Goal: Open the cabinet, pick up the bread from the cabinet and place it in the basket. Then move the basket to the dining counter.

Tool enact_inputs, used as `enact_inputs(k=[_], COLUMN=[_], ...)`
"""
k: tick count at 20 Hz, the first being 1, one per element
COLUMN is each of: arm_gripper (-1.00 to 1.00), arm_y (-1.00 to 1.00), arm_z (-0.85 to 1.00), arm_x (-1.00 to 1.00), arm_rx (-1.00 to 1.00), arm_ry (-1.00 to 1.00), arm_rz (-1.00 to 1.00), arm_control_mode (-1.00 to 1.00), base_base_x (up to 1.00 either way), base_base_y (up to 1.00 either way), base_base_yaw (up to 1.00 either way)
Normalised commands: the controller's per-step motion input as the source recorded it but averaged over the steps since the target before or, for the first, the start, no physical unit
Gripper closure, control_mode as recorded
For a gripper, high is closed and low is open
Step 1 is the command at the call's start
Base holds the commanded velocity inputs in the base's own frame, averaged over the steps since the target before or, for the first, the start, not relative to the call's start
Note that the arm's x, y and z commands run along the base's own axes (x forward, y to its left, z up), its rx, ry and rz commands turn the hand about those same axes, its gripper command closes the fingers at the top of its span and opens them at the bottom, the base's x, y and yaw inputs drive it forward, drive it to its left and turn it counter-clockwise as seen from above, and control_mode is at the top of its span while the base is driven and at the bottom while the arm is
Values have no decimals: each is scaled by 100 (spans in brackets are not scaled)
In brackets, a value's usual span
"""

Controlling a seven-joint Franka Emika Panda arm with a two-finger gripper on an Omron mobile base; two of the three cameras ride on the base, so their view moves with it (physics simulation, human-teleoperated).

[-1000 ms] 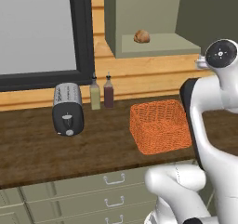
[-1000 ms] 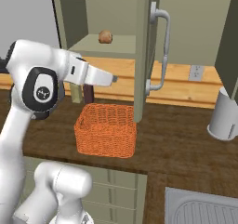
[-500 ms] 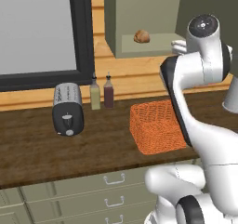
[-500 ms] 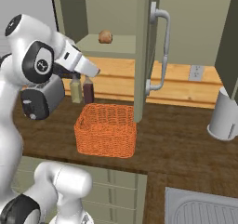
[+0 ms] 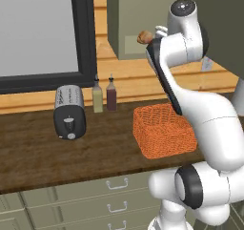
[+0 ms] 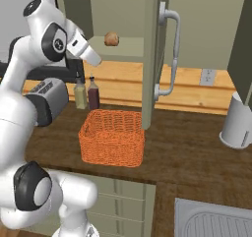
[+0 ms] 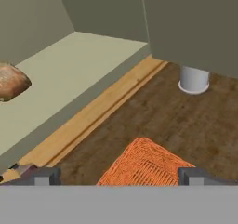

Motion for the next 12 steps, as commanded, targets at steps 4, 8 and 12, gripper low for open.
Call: enact_inputs(k=[4,8,12], arm_gripper=[-100,-100,-100], arm_y=[6,0,0], arm_z=[3,-5,-29], arm_x=[19,44,72], arm_rx=[19,9,0], arm_ry=[1,0,-7], arm_rz=[25,42,52], arm_control_mode=[-100,-100,-100], base_base_x=[0,0,0], base_base_y=[0,0,0], base_base_yaw=[0,0,0])
